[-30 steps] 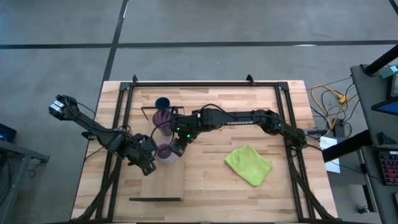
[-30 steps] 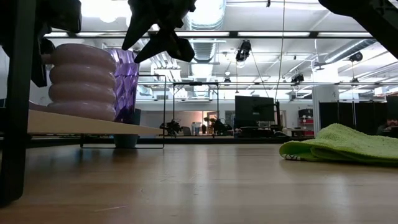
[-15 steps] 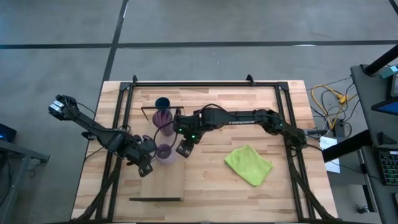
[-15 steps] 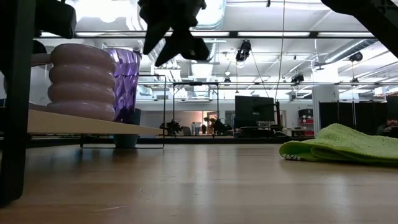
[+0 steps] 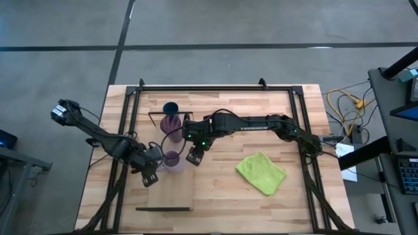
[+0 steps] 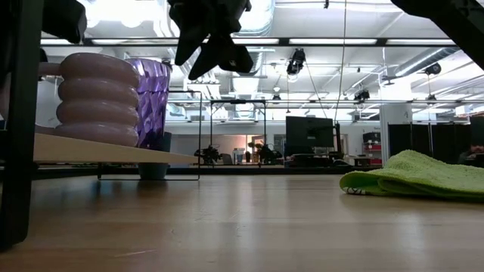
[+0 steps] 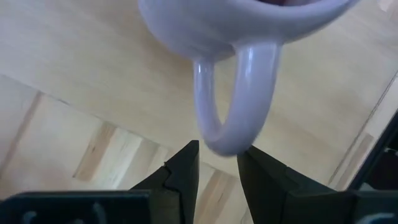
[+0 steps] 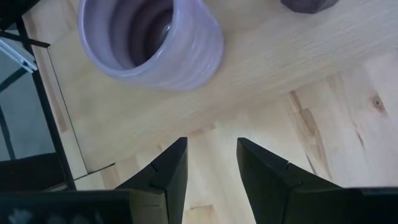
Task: Stack small to large cups/mugs on shelf
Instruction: Put purple mug on the shelf, then put blue cup on the shelf
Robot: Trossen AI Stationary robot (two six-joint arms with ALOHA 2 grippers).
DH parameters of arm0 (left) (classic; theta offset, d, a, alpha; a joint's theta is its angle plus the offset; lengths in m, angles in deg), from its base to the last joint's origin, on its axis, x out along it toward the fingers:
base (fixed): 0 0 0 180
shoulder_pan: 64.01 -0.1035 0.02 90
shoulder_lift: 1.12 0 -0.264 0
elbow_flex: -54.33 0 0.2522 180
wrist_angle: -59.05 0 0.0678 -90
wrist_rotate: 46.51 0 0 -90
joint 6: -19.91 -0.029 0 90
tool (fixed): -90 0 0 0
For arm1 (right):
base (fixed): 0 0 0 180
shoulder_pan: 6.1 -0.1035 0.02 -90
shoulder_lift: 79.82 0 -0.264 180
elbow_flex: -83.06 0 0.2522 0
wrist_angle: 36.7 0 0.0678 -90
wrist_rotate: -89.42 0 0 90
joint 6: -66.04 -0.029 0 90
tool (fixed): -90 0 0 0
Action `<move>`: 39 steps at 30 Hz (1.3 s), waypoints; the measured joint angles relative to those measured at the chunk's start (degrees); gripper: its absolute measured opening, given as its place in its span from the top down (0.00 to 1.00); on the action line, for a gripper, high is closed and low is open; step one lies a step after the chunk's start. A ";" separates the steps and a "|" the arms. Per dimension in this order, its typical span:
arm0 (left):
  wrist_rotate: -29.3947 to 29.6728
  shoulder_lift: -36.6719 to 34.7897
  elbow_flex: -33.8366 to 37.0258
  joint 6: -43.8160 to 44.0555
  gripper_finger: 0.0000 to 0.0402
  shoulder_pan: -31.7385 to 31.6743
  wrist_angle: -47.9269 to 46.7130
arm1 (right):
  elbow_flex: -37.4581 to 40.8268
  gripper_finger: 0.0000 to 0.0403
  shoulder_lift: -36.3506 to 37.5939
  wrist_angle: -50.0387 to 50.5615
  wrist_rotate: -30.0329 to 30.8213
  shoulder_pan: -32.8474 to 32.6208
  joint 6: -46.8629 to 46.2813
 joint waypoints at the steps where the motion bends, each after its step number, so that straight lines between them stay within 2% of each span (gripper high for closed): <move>1: 0.00 -0.22 -0.57 0.00 0.76 0.00 -0.89 | 0.00 0.67 0.02 0.00 0.00 0.00 0.02; 5: 0.00 -1.47 -4.15 0.12 0.76 0.00 -6.64 | 0.00 0.67 0.08 0.56 0.00 0.00 1.26; 9: 0.50 -3.13 -10.67 1.46 0.76 0.00 -15.20 | -0.02 0.67 0.58 1.26 0.09 0.00 3.29; 12: 4.03 -3.61 -17.69 1.55 0.76 0.00 -24.36 | -0.02 0.67 1.42 2.97 0.44 0.24 4.48; 15: 10.93 -3.68 -25.28 1.65 0.76 -0.08 -33.40 | -0.07 0.67 2.25 6.29 1.12 0.63 6.32; 21: 33.84 -7.76 -33.20 -5.14 0.76 -2.93 -32.53 | -0.07 0.69 3.50 12.47 12.89 1.48 6.45; 24: 45.10 -9.49 -35.54 -7.29 0.76 -6.28 -32.57 | -0.07 0.70 3.52 12.80 13.98 2.52 6.45; 26: 48.59 -10.72 -36.69 -10.30 0.76 -9.15 -32.61 | -0.07 0.70 3.52 12.62 13.99 3.37 6.45; 31: 51.59 -11.05 -38.88 -23.62 0.76 -19.59 -32.66 | -0.11 0.70 3.52 12.57 13.97 5.82 6.27; 34: 51.60 -11.57 -40.93 -25.58 0.76 -27.25 -32.55 | -0.14 0.70 3.52 12.54 13.97 7.47 5.79; 37: 44.52 -11.68 -41.78 -22.18 0.76 -33.00 -28.19 | -0.15 0.71 3.59 12.52 13.94 9.04 3.86; 39: 39.12 -12.26 -40.98 -22.05 0.76 -34.51 -22.44 | -0.15 0.71 3.61 12.50 13.90 9.98 2.33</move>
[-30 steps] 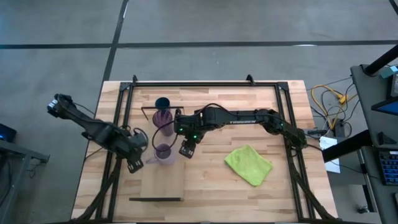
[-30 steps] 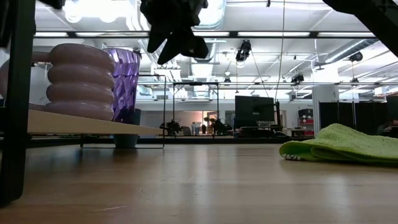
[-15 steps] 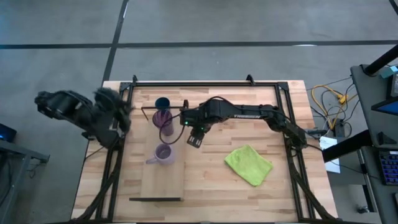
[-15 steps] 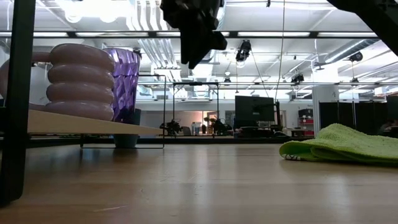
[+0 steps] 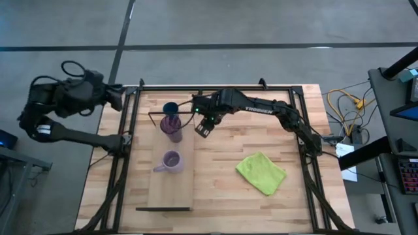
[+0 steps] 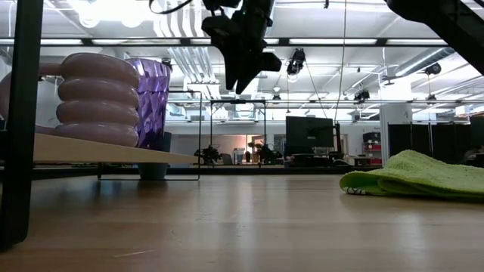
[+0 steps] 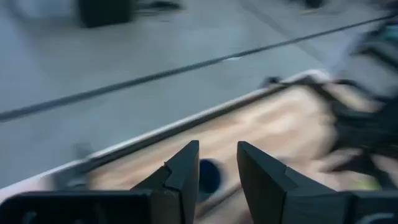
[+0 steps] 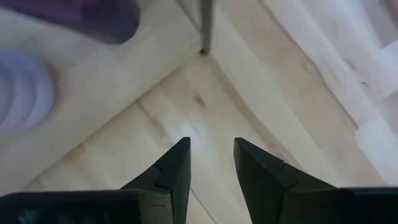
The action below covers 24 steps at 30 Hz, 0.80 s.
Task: Stack small to large cups/mugs on shelf
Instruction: Put blue cup on the shelf
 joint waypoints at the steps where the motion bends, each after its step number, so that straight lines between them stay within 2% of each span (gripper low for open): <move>1: -1.71 -0.26 0.90 -1.82 0.76 -0.15 3.52 | 0.00 0.71 0.02 -0.04 0.00 0.37 -0.33; 5: -9.96 1.40 4.28 -13.48 0.76 -0.25 20.41 | 0.00 0.71 0.04 -0.13 -0.14 1.53 -1.88; 7: -10.79 4.40 5.20 -21.59 0.76 -1.17 26.94 | 0.00 0.72 0.04 -0.15 -0.15 1.70 -2.31; 10: -12.43 9.27 4.38 -27.99 0.76 -5.97 28.00 | 0.00 0.73 0.09 -0.11 -0.16 1.69 -3.03; 13: -23.88 14.22 3.47 -24.87 0.76 -14.98 26.16 | 0.00 0.73 0.18 -0.07 -1.33 1.42 -3.60; 15: -31.48 16.49 3.22 -25.90 0.76 -21.27 26.28 | 0.00 0.73 0.30 0.12 -1.98 1.04 -5.23; 20: -34.05 21.90 2.66 -33.93 0.76 -34.30 26.59 | 0.00 0.73 0.83 1.77 -1.80 -0.20 -6.59; 24: -44.47 25.42 2.49 -38.26 0.76 -42.89 25.60 | 0.00 0.74 1.40 5.73 0.72 -0.68 -5.91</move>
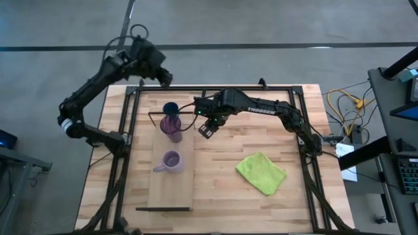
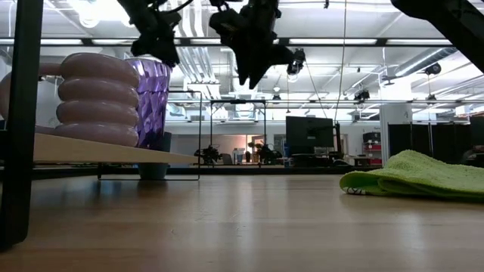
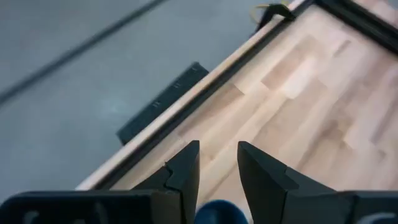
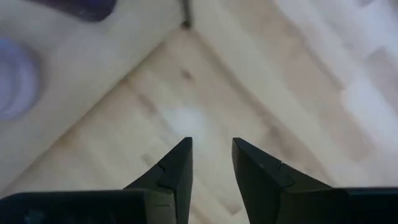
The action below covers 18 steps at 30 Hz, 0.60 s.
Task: Stack small to large cups/mugs on shelf
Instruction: Put blue cup on the shelf
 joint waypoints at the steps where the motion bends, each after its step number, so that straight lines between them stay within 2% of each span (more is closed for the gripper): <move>1: -2.10 0.79 -0.18 -0.90 0.76 -2.11 -0.85 | 0.00 0.74 0.12 0.33 1.46 -0.08 0.04; 7: -3.79 7.70 -0.05 -5.45 0.76 -7.36 -10.52 | 0.00 0.75 0.35 0.04 4.08 -0.04 -0.10; 11: -3.93 11.36 -0.07 -11.08 0.76 -7.75 -16.09 | 0.00 0.74 0.35 -0.25 5.29 0.22 -0.10; 18: -4.43 16.28 -0.05 -12.26 0.76 -7.63 -18.46 | 0.02 0.75 0.35 -0.44 5.53 1.33 -0.11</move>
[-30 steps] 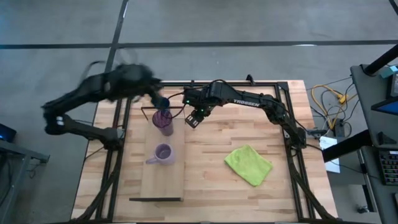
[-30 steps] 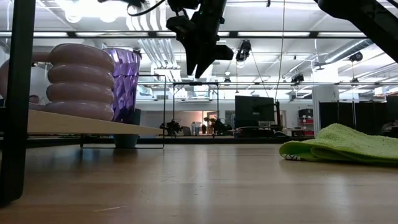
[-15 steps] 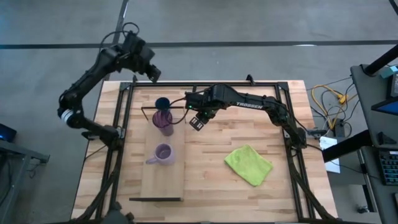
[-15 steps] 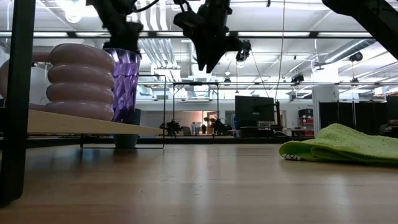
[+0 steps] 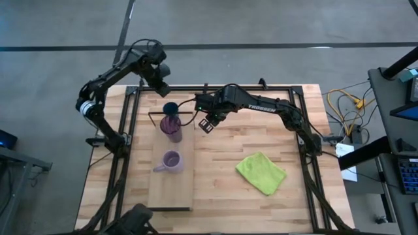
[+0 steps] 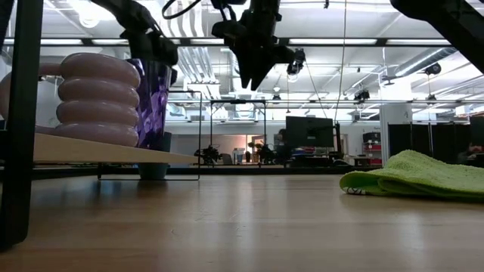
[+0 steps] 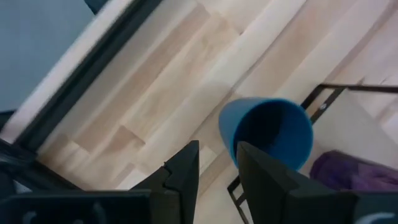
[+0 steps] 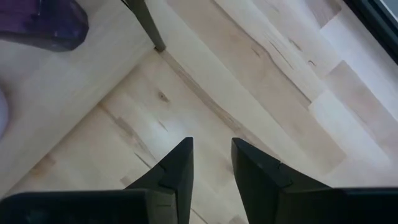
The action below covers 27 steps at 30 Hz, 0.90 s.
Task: Stack small to large cups/mugs on shelf
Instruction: Put blue cup on the shelf
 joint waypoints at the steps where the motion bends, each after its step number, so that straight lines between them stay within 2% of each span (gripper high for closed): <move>1: 0.01 0.37 0.00 -0.04 0.76 -0.05 -0.64 | 0.00 0.75 0.00 -0.02 -0.04 0.14 0.00; 7: -0.84 1.46 1.55 -1.31 0.76 0.06 -1.66 | 0.02 0.75 0.00 -0.19 -0.11 0.92 -0.02; 16: -1.55 1.28 8.92 -1.61 0.76 0.27 2.49 | 0.02 0.75 0.00 -0.65 -0.15 1.81 -1.03; 27: -1.74 1.20 11.17 -1.59 0.76 0.32 3.80 | 0.02 0.76 0.00 -0.94 -0.17 1.91 -1.44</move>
